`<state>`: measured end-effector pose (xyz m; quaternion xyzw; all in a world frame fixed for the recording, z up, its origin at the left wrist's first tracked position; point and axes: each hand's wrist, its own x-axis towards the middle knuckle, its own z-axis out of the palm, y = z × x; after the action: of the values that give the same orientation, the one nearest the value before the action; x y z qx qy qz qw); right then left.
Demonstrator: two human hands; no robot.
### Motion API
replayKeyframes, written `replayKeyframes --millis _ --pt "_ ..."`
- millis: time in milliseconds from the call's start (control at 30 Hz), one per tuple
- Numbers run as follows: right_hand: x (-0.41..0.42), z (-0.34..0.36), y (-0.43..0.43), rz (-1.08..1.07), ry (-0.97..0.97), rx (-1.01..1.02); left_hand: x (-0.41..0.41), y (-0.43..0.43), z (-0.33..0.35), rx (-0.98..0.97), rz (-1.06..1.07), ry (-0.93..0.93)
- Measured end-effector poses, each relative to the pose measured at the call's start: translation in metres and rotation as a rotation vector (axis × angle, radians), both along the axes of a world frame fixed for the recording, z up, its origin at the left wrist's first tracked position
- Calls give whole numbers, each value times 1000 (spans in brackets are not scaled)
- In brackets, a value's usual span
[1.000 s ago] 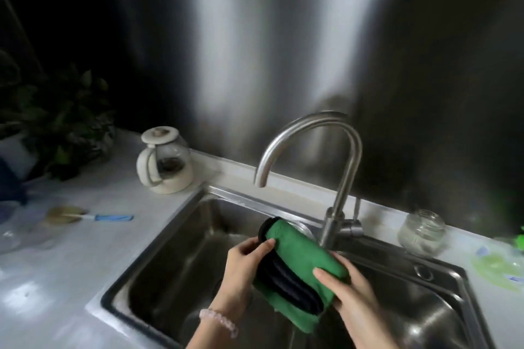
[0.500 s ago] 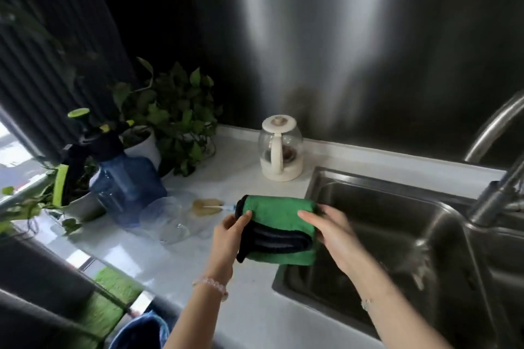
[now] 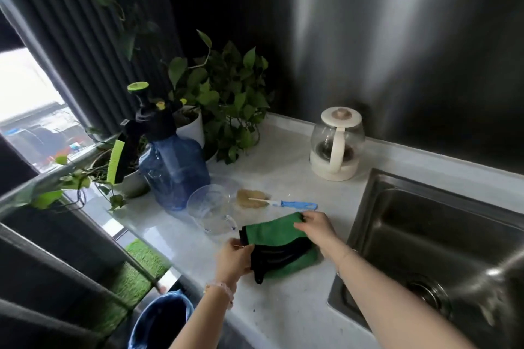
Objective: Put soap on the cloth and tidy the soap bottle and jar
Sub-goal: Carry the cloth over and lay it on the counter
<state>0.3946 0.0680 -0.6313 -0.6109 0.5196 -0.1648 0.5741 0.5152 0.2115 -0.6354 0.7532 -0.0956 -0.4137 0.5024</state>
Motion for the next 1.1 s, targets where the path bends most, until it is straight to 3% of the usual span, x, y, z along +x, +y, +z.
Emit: replayKeyframes --millis 167,267,400,567,700,767,900,1100 --pt "0 -11 -10 -17 78 4 6 -2 -10 30 -25 -104" --pt "1 -16 -10 -37 103 -99 4 -4 -14 68 -50 -214" --pt "-1 -16 -8 21 190 -215 2 -8 -10 149 -96 -423" --pt "-19 -8 -14 24 191 -202 -10 -9 3 331 -183 -779" --pt "-49 15 -17 -40 27 -177 -42 -28 33 125 -237 -980" --pt "-72 33 -18 -95 -78 -129 -69 -50 54 -36 -384 -925" --pt "-147 74 -14 -211 -249 -110 -142 -97 92 -324 -562 -616" --pt "-304 104 -6 -494 -380 -154 -292 -132 103 -527 -832 -214"
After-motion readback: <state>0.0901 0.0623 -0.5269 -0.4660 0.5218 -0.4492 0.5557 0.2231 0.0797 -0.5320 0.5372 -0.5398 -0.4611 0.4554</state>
